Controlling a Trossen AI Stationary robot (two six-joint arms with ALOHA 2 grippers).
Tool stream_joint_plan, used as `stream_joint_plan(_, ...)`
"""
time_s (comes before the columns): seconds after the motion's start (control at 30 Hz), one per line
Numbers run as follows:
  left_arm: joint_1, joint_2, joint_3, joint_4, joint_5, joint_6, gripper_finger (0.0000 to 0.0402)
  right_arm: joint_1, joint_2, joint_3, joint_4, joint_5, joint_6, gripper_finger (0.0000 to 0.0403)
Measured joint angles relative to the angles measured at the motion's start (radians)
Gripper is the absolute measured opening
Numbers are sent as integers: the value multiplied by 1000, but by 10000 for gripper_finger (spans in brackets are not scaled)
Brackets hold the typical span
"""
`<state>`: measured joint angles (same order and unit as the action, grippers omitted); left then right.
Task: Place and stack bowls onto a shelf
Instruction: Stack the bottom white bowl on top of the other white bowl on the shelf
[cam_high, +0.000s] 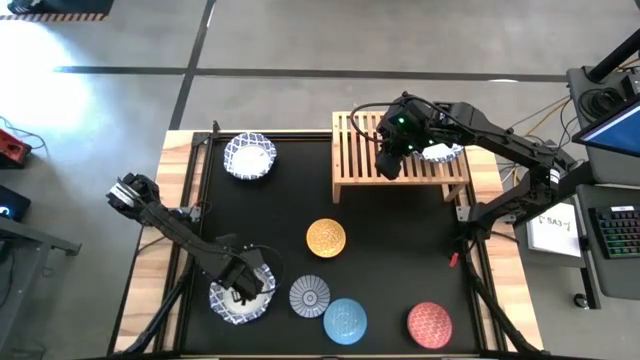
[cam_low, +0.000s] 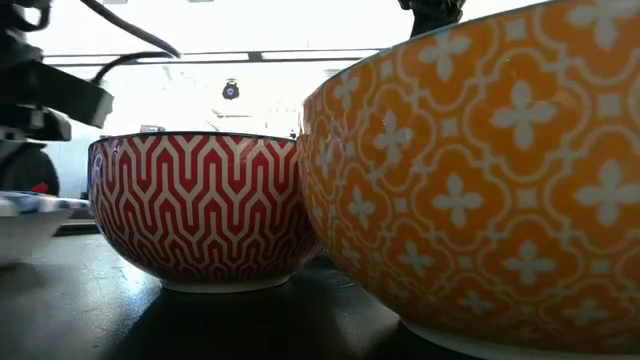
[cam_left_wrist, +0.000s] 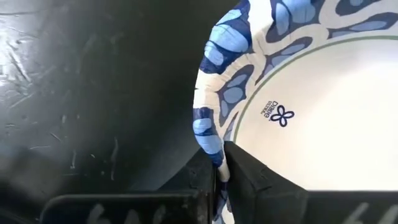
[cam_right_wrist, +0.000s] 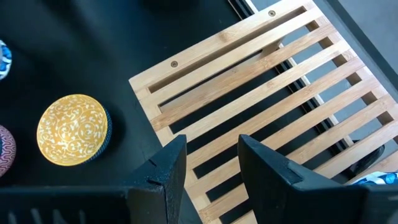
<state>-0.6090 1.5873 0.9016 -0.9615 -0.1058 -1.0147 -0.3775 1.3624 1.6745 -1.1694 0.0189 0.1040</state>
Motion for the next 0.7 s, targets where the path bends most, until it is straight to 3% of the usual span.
stream_joint_plan(0.27, 72, -83, -1, -31, -28, -13, 1, 0, 2, 0, 0, 0, 27, 134)
stream_joint_plan(0.7, 87, -448, -1, -156, -222, -216, 0, 0, 92, 0, 0, -3, 16, 134)
